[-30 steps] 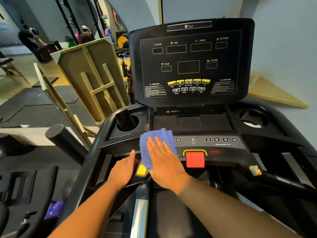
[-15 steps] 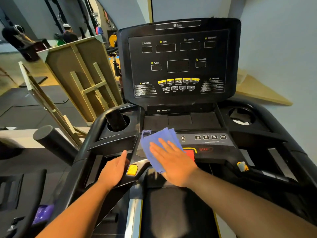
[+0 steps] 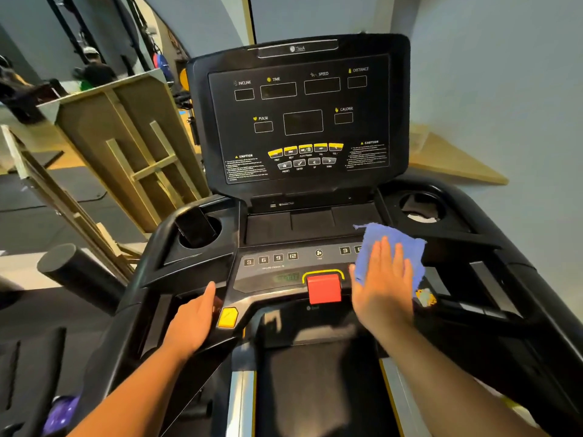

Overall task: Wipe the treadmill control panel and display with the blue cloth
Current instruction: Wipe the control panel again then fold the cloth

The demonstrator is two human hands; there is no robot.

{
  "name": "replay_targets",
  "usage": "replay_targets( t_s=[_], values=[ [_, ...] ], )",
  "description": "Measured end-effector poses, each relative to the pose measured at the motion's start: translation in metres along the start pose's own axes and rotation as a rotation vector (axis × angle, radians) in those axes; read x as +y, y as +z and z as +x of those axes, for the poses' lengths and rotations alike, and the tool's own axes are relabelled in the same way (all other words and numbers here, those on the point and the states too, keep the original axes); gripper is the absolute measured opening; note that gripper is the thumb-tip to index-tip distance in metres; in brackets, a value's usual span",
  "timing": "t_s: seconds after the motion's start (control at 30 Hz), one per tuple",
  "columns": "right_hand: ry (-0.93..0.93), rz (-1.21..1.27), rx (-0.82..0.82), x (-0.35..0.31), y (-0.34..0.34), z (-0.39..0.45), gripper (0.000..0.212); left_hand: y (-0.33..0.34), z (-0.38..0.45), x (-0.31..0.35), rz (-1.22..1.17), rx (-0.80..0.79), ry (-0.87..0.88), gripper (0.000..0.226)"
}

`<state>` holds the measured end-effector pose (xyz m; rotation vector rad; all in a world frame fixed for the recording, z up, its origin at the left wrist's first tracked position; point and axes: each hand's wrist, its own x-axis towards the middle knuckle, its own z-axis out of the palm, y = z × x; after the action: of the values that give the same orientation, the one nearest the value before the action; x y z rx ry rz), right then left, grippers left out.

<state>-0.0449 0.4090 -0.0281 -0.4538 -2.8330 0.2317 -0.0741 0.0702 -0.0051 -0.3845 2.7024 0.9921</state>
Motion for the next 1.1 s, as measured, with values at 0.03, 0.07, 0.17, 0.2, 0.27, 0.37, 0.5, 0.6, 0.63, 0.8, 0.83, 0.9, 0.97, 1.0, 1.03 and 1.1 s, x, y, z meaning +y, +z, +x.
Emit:
replay_targets(
  t_s=[0.03, 0.07, 0.17, 0.2, 0.27, 0.37, 0.5, 0.6, 0.63, 0.8, 0.83, 0.9, 0.97, 1.0, 1.03, 1.1],
  values=[
    [0.018, 0.018, 0.016, -0.015, 0.002, -0.002, 0.067, 0.000, 0.000, 0.000, -0.002, -0.002, 0.001, 0.051],
    [-0.016, 0.036, 0.025, -0.027, 0.005, -0.005, 0.067, -0.001, -0.001, 0.001, 0.007, -0.002, 0.000, 0.051],
    [-0.364, 0.054, 0.006, -0.031, 0.009, -0.014, 0.068, -0.001, 0.000, -0.001, 0.027, -0.023, -0.006, 0.050],
    [-0.496, 0.074, 0.019, -0.020, 0.008, -0.015, 0.066, -0.001, 0.001, -0.002, 0.031, -0.028, -0.004, 0.053],
    [-0.640, 0.077, 0.035, 0.007, 0.004, -0.012, 0.061, -0.001, 0.001, -0.001, 0.021, -0.022, -0.005, 0.054],
    [-0.436, 0.064, -0.002, 0.037, -0.005, 0.002, 0.062, 0.000, 0.001, 0.001, 0.051, -0.028, 0.002, 0.056],
    [-0.148, -0.009, 0.046, 0.047, -0.007, -0.008, 0.066, 0.001, -0.003, 0.007, 0.091, -0.014, 0.000, 0.060],
    [0.011, -0.053, 0.061, 0.045, -0.009, -0.034, 0.078, 0.001, -0.004, 0.006, 0.183, -0.028, 0.033, 0.052],
    [0.027, -0.060, 0.041, 0.041, -0.010, -0.040, 0.077, 0.001, -0.003, 0.003, 0.198, -0.021, 0.041, 0.050],
    [0.076, -0.033, -0.001, 0.011, -0.012, -0.005, 0.068, 0.002, 0.000, 0.001, 0.172, 0.007, 0.041, 0.055],
    [0.059, -0.047, -0.023, 0.008, -0.013, 0.004, 0.070, 0.002, -0.001, 0.002, 0.154, 0.013, 0.039, 0.058],
    [-0.044, -0.064, -0.006, 0.019, -0.011, 0.008, 0.069, 0.001, -0.006, 0.007, 0.118, 0.012, 0.016, 0.062],
    [-0.122, -0.032, 0.065, 0.043, -0.011, -0.010, 0.064, 0.000, -0.010, 0.011, 0.094, 0.004, -0.004, 0.063],
    [-0.099, -0.011, 0.100, 0.053, -0.012, -0.024, 0.065, 0.000, -0.012, 0.012, 0.083, 0.007, -0.013, 0.062],
    [-0.054, 0.007, 0.139, 0.059, -0.010, -0.039, 0.068, 0.000, -0.014, 0.014, 0.077, 0.005, -0.009, 0.060],
    [0.015, -0.010, 0.206, 0.062, -0.001, -0.055, 0.071, 0.000, -0.015, 0.014, 0.074, 0.000, -0.008, 0.057]
  ],
)
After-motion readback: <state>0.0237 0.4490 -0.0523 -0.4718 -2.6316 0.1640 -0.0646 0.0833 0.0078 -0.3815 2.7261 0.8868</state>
